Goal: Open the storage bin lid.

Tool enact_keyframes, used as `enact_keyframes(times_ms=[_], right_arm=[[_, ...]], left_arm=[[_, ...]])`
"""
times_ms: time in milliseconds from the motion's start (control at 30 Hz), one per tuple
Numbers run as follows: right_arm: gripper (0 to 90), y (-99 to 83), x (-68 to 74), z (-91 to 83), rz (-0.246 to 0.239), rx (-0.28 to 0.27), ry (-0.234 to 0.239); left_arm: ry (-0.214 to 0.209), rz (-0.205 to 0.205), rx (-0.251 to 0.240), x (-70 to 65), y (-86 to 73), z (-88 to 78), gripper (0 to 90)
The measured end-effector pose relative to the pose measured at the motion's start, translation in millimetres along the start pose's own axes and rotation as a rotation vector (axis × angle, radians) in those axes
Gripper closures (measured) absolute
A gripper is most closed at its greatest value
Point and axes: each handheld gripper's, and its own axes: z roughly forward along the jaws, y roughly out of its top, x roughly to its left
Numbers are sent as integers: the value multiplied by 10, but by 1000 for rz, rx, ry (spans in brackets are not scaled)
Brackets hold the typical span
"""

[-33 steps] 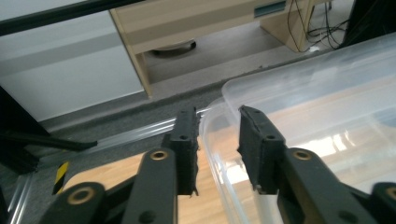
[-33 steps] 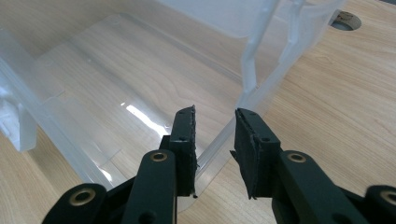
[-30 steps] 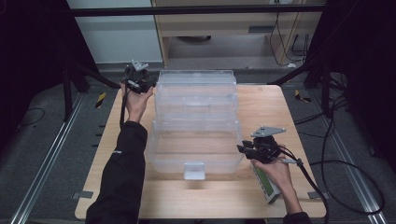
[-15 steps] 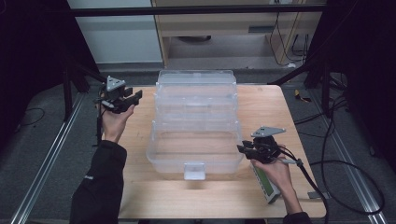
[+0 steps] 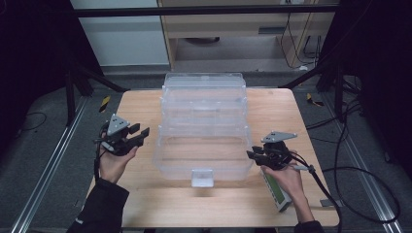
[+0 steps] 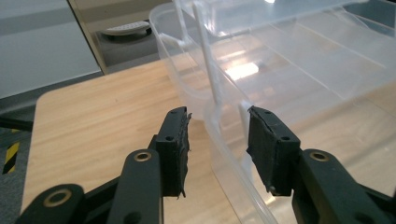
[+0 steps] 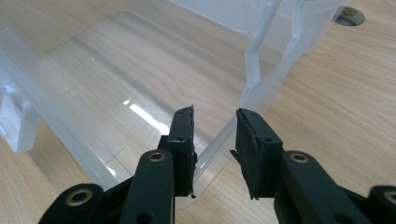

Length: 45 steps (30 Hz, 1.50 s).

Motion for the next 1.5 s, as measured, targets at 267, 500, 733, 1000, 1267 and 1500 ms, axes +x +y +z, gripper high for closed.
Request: enact_keyframes(times_ms=[267,500,733,1000,1267,1500], right_arm=[[679,0,1,0,3,0,-1],[679,0,1,0,3,0,-1],[684,9,20,-1,11,10,-13],[686,13,23,-13,19,20,-4],[694,8,33,-19,22,20,-9],[696,9,28,-34,13,25,3]], left_arm=[[-47,-12,63,-167,-286,19,584],[-50,19,119,-280,-332,110,642],[-45,16,173,-291,-400,169,695],[-65,7,183,-311,-438,190,713],[-42,-9,163,-359,-477,149,724],[-34,-7,162,-395,-486,99,739]])
